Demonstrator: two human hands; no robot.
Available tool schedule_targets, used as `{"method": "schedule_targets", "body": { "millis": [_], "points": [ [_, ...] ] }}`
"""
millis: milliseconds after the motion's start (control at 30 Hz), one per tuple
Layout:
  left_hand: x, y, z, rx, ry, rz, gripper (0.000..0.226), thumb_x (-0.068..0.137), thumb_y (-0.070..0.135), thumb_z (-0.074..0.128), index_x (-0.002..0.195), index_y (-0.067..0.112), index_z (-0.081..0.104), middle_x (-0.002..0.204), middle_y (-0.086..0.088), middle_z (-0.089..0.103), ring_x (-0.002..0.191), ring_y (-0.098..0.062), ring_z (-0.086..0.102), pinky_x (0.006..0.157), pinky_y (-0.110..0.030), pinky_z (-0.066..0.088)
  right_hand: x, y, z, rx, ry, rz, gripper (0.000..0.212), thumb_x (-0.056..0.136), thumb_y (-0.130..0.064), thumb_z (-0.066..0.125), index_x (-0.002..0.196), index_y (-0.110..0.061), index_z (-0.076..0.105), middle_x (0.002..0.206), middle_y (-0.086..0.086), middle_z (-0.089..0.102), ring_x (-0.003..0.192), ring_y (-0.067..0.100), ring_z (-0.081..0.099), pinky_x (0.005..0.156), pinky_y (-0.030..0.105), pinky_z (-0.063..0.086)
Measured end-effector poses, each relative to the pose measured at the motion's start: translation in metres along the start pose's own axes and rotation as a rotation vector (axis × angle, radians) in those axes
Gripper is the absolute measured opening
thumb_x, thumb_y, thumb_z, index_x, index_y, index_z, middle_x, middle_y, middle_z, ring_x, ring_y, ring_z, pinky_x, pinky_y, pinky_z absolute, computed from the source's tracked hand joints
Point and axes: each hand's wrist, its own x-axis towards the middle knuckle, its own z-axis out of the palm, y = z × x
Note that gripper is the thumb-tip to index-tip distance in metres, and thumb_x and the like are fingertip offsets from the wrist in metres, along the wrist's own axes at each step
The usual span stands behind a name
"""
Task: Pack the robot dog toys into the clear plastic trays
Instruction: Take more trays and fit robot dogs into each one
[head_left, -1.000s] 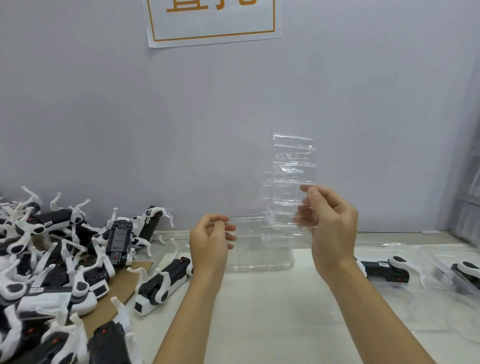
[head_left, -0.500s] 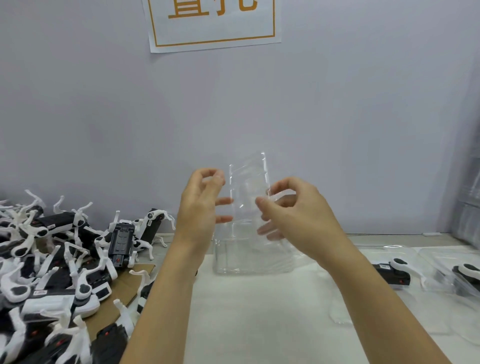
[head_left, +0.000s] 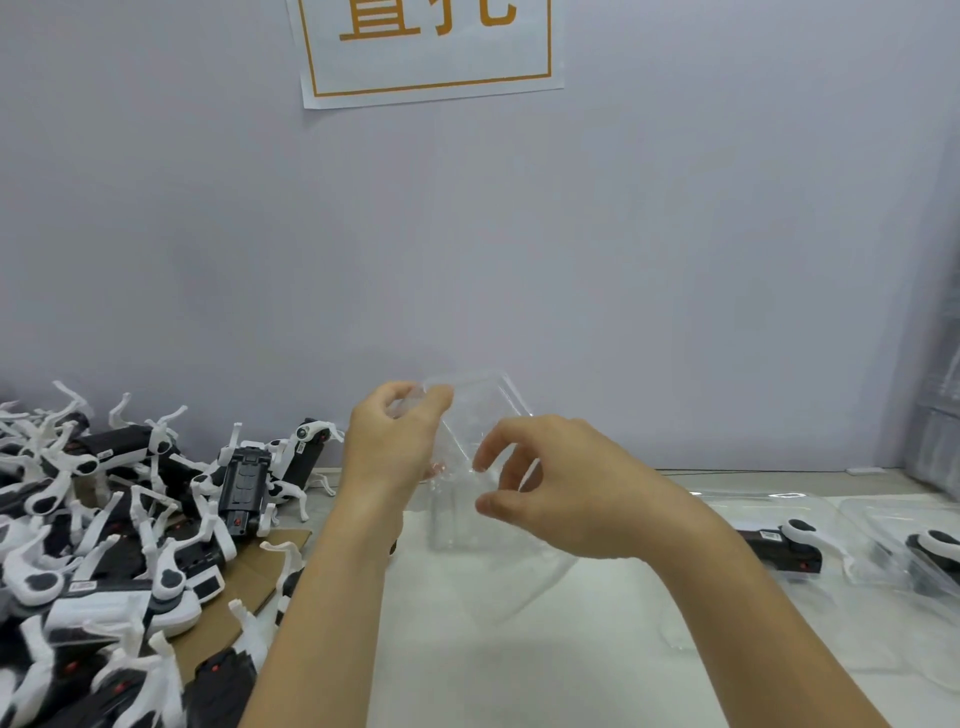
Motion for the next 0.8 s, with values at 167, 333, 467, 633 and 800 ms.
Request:
{"method": "schedule_targets", "body": {
  "millis": [167, 333, 467, 633, 800],
  "points": [
    [0.006, -0.005, 0.003, -0.335, 0.124, -0.108, 0.02, 0.087, 0.036, 0.065, 0.092, 0.018, 0.06, 0.084, -0.001, 0.05, 0.073, -0.019, 0.053, 0.058, -0.031, 0.055, 0.004, 0.009, -0.014, 0.103, 0.436, 0.101, 0.031, 0.088, -0.05, 0.066, 0.115, -0.035, 0.061, 0.118, -0.008, 0.055, 0.106, 0.009, 0.056, 0.085, 0.022, 0.045],
    [0.004, -0.005, 0.009, -0.496, 0.153, -0.095, 0.022, 0.09, 0.038, 0.059, 0.102, 0.02, 0.055, 0.087, 0.001, 0.045, 0.074, -0.019, 0.052, 0.056, -0.028, 0.053, 0.005, 0.018, -0.02, 0.24, 0.462, 0.335, 0.064, 0.086, -0.062, 0.059, 0.135, -0.021, 0.047, 0.13, 0.001, 0.053, 0.112, 0.02, 0.058, 0.093, 0.031, 0.044],
    [0.001, -0.005, 0.011, -0.515, 0.088, -0.082, 0.021, 0.09, 0.036, 0.063, 0.105, 0.022, 0.057, 0.095, 0.002, 0.053, 0.074, -0.017, 0.058, 0.055, -0.026, 0.054, 0.007, 0.027, -0.014, 0.318, 0.453, 0.342, 0.026, 0.086, -0.037, 0.063, 0.102, -0.017, 0.058, 0.099, 0.003, 0.067, 0.088, 0.023, 0.068, 0.078, 0.04, 0.058],
    [0.002, -0.009, 0.009, -0.35, 0.069, -0.148, 0.03, 0.087, 0.044, 0.066, 0.108, 0.023, 0.061, 0.104, 0.004, 0.06, 0.091, -0.016, 0.058, 0.074, -0.033, 0.046, 0.004, 0.039, -0.019, 0.239, 0.47, 0.4, 0.015, 0.082, -0.025, 0.059, 0.092, -0.014, 0.057, 0.089, 0.004, 0.064, 0.082, 0.027, 0.069, 0.06, 0.029, 0.048],
    [0.009, -0.01, -0.008, -0.35, 0.181, -0.157, 0.018, 0.093, 0.035, 0.055, 0.096, 0.021, 0.065, 0.106, 0.002, 0.064, 0.101, -0.017, 0.057, 0.081, -0.034, 0.044, -0.002, 0.051, -0.033, 0.176, 0.296, 0.479, 0.042, 0.085, -0.026, 0.062, 0.125, -0.015, 0.056, 0.093, 0.002, 0.066, 0.075, 0.021, 0.072, 0.082, 0.039, 0.06]
  ]
}}
